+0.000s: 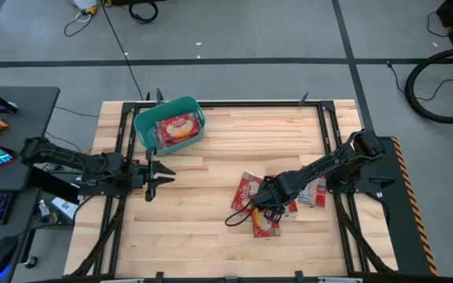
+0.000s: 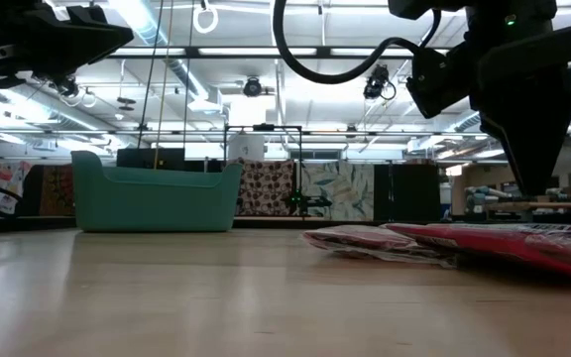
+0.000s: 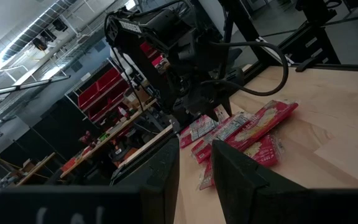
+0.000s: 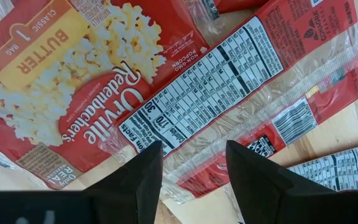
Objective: Sort popcorn bags into baskets
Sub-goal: Put the red popcorn bag into the green bin
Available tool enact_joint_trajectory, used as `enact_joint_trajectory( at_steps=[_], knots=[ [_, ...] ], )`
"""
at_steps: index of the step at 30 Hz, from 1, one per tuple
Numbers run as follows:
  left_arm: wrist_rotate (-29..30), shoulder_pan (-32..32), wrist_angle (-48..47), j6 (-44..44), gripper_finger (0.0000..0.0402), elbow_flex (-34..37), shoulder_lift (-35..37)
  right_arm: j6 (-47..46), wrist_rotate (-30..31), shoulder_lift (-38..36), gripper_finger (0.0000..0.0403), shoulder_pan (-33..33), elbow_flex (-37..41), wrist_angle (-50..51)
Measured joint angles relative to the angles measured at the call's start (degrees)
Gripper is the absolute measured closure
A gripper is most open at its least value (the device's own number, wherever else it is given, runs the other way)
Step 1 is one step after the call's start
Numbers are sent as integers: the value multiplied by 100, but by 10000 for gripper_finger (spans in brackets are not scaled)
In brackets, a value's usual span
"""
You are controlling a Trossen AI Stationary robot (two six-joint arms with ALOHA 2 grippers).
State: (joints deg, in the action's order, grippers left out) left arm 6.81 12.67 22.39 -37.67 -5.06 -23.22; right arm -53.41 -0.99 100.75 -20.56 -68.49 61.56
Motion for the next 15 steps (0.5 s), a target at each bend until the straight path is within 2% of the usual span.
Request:
enact_joint_trajectory(
  at_steps=[15],
  knots=[
    [0,0,0,0,304,0,0,-20,-13,0,221,0,2,-2]
  ],
)
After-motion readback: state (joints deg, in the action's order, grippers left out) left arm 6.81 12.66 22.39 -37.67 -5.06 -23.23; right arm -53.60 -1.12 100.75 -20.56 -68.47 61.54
